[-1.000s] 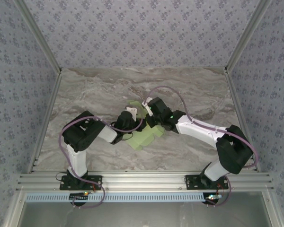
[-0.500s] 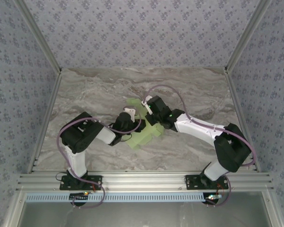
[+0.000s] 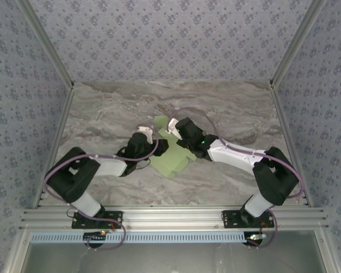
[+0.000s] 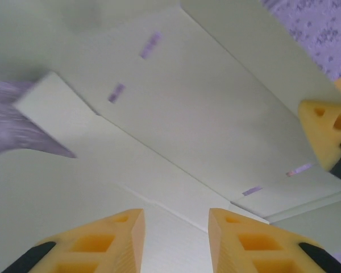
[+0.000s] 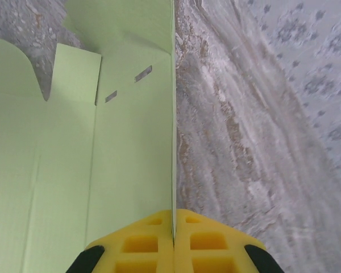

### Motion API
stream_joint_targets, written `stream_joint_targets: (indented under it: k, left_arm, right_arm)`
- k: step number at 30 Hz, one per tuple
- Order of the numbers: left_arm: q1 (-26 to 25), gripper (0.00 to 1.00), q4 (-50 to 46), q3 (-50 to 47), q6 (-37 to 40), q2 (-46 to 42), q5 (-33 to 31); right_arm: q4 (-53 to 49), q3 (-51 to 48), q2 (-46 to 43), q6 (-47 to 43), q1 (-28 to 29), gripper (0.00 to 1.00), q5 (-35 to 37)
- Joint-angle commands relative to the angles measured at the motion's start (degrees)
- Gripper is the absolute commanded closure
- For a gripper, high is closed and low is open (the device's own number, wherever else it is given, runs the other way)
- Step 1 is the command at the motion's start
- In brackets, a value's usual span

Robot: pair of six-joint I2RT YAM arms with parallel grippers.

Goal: Fold the paper box

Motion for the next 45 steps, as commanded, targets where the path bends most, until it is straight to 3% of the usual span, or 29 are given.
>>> stream_joint_targets:
  k: [1, 10, 16, 19, 24, 28, 36, 45]
  left_arm:
    - [3.3, 0.63, -5.5, -2.5, 1.3, -6.0, -1.4]
    - [11.4, 0.53, -22.2, -2.9, 1.9, -21.5, -2.7]
    - [13.3, 0.48, -29.0, 1.4, 4.2, -23.8, 0.0]
    - [14.1, 0.47, -29.8, 3.5, 4.9, -23.0, 2.6]
    - [14.1, 0.43, -29.9, 8.1, 6.9, -20.3, 9.6]
    - [13.3, 0.38, -30.4, 13.2, 8.4, -17.7, 14.2]
    - [9.9, 0.33, -38.2, 24.6, 13.0, -10.8, 15.8]
    - [9.9, 0.31, -42.1, 29.3, 14.8, -4.6, 16.9]
  right_arm:
    - [8.3, -2.8, 1.0, -10.1, 0.6, 1.00, 3.3]
    - [19.0, -6.1, 2.9, -24.3, 0.0, 1.00, 2.6]
    - [25.4, -8.3, 3.3, -29.7, -0.3, 1.00, 1.2]
    - [21.0, -7.4, 1.6, -27.9, -1.9, 1.00, -4.2]
    - [5.6, -2.5, -3.1, -18.8, -6.8, 1.00, -19.9]
    - [-1.8, 0.2, -4.5, -16.0, -9.0, 1.00, -25.9]
    - [-6.7, 2.5, -6.1, -12.8, -11.1, 1.00, -31.5]
    - [-6.7, 2.5, -6.7, -12.0, -11.7, 1.00, -30.9]
